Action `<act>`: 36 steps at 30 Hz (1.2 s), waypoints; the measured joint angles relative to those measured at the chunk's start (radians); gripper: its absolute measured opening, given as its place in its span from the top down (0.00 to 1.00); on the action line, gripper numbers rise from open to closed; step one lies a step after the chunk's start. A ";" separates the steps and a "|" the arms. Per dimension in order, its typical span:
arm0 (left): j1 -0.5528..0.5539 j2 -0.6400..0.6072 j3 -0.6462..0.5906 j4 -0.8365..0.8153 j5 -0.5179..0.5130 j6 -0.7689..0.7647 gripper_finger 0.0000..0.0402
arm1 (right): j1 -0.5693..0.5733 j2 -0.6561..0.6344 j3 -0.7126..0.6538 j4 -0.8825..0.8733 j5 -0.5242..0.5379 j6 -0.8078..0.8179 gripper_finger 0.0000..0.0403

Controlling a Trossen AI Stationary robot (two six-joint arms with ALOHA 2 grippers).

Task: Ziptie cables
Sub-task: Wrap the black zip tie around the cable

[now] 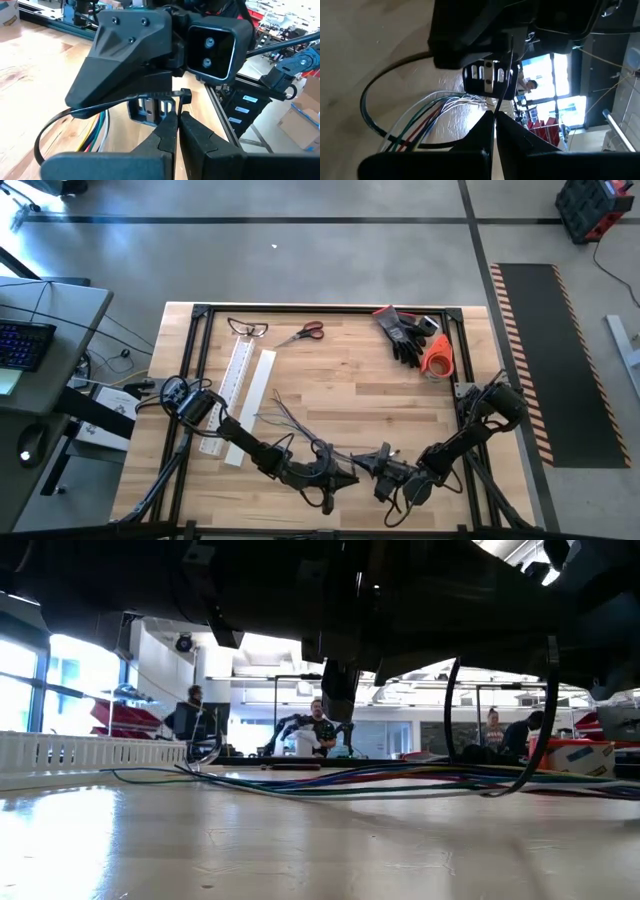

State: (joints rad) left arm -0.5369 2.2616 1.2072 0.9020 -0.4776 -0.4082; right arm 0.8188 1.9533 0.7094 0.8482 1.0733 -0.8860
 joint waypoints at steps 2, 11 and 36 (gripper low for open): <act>0.000 0.000 0.000 0.000 0.000 0.003 1.00 | 0.000 0.000 0.000 -0.003 0.008 -0.011 1.00; 0.000 0.000 0.000 0.000 0.000 0.009 1.00 | 0.008 0.000 0.000 -0.029 0.017 -0.013 1.00; -0.001 0.000 0.000 -0.008 0.000 0.008 1.00 | 0.009 0.000 -0.001 -0.054 0.049 -0.013 1.00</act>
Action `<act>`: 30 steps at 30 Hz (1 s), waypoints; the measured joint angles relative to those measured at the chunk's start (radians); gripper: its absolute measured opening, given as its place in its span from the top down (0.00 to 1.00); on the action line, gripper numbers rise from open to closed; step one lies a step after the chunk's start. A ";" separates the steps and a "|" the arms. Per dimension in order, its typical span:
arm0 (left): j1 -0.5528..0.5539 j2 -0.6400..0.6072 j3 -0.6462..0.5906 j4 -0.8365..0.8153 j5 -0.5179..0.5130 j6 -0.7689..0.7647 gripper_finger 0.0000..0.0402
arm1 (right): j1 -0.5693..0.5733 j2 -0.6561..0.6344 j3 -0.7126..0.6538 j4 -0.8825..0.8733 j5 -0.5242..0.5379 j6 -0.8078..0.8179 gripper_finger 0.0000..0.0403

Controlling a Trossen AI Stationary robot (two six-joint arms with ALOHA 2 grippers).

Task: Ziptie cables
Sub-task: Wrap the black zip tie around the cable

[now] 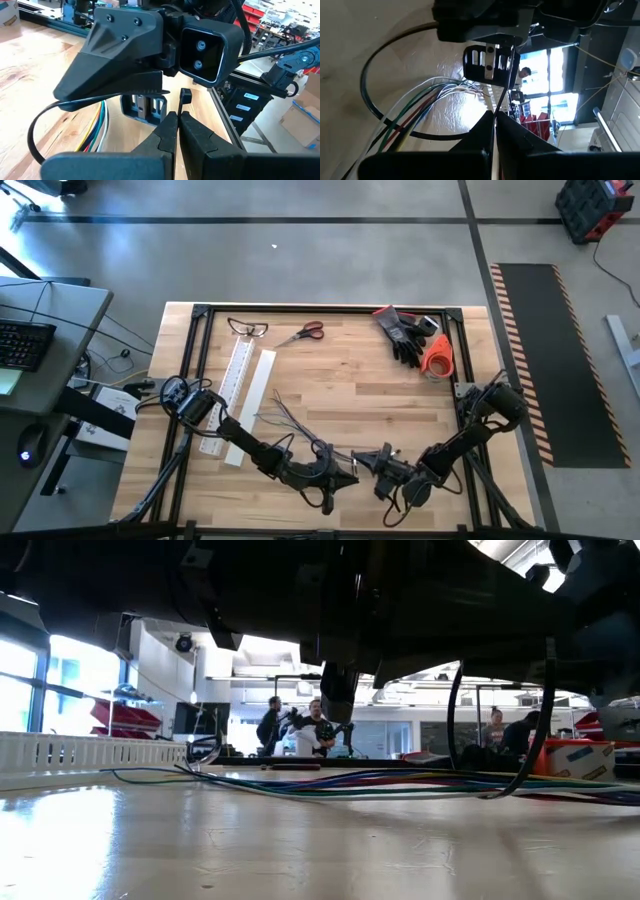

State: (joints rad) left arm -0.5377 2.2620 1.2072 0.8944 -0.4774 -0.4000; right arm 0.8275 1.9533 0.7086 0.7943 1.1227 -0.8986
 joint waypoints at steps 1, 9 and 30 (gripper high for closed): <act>0.000 0.000 0.000 0.000 0.000 0.000 1.00 | 0.000 0.000 0.000 -0.001 -0.001 0.000 1.00; 0.000 0.000 0.000 0.000 0.000 0.000 1.00 | 0.002 0.000 0.000 -0.009 -0.002 -0.001 1.00; 0.000 0.000 0.000 0.000 0.000 -0.012 1.00 | 0.035 0.000 0.017 -0.025 0.004 -0.026 1.00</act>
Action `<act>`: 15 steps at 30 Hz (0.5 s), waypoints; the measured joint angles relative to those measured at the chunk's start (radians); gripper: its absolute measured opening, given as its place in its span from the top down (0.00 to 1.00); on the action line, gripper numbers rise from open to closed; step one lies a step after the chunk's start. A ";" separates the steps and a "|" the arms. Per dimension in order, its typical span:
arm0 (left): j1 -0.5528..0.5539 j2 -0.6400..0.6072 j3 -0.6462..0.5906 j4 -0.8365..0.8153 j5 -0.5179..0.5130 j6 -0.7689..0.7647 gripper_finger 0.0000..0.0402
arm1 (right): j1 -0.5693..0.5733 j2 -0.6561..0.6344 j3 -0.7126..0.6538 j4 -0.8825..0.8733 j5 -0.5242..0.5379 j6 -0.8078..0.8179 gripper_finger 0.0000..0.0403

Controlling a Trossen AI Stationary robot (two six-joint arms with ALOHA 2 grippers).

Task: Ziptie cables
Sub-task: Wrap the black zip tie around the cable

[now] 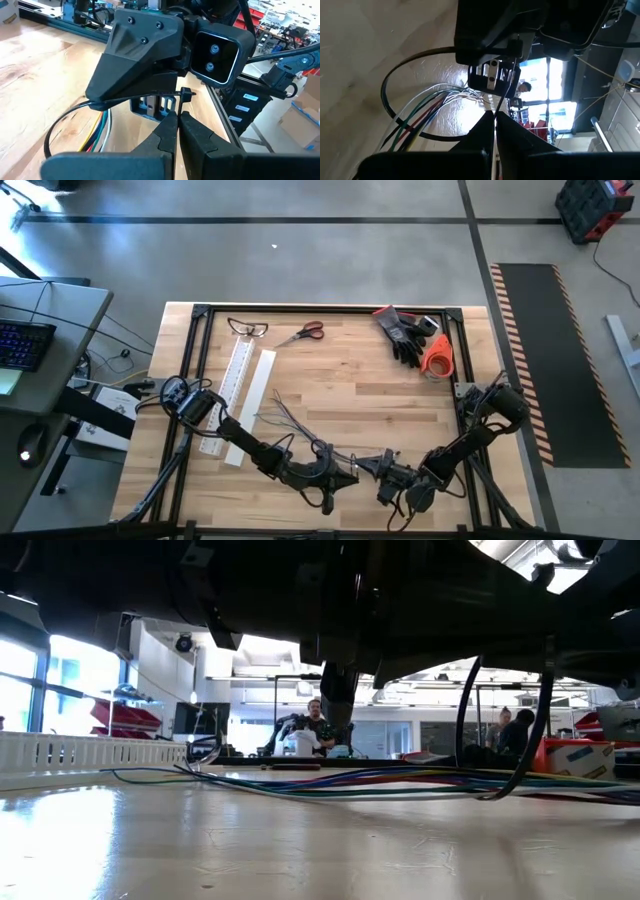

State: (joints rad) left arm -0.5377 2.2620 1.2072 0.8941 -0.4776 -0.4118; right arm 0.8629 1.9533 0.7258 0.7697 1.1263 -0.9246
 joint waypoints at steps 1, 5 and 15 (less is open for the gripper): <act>0.000 0.000 0.000 0.000 0.000 -0.004 1.00 | 0.000 0.000 0.000 0.002 0.001 0.000 1.00; 0.000 0.000 0.000 0.001 0.000 -0.024 1.00 | 0.004 0.000 0.000 0.005 0.002 -0.001 1.00; 0.002 0.000 0.000 0.001 -0.003 -0.049 1.00 | 0.021 0.000 0.001 0.050 0.005 -0.049 1.00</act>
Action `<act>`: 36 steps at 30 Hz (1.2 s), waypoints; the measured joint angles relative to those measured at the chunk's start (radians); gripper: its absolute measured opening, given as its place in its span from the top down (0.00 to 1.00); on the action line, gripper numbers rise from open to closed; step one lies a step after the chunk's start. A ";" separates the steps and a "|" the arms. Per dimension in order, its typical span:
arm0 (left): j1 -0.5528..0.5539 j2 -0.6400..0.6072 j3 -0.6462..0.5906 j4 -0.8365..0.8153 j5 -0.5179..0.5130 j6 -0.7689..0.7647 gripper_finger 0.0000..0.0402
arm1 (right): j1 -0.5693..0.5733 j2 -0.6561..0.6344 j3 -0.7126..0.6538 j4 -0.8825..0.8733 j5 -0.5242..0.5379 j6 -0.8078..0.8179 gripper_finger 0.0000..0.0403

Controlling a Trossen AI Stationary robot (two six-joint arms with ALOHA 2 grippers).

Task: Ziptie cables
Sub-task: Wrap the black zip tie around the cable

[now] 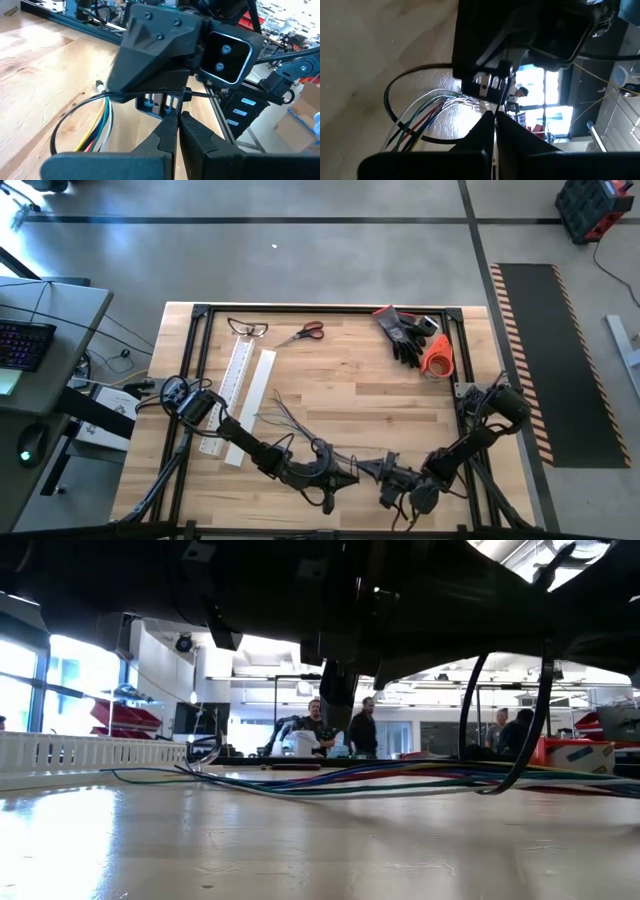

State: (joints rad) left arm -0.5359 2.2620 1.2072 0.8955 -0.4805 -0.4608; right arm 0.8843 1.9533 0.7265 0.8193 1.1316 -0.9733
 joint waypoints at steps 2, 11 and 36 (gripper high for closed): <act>0.002 0.000 0.000 0.000 0.000 -0.006 1.00 | 0.002 0.000 0.000 0.014 0.000 -0.018 1.00; 0.012 0.000 0.000 0.000 0.000 -0.019 1.00 | 0.013 0.000 0.000 0.017 0.000 -0.023 1.00; -0.005 0.000 -0.138 0.225 -0.010 -0.060 1.00 | -0.049 -0.143 -0.059 -0.071 0.021 0.508 0.97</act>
State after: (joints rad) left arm -0.5410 2.2623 1.0695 1.1204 -0.4900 -0.5210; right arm 0.8358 1.8101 0.6678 0.7481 1.1522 -0.4657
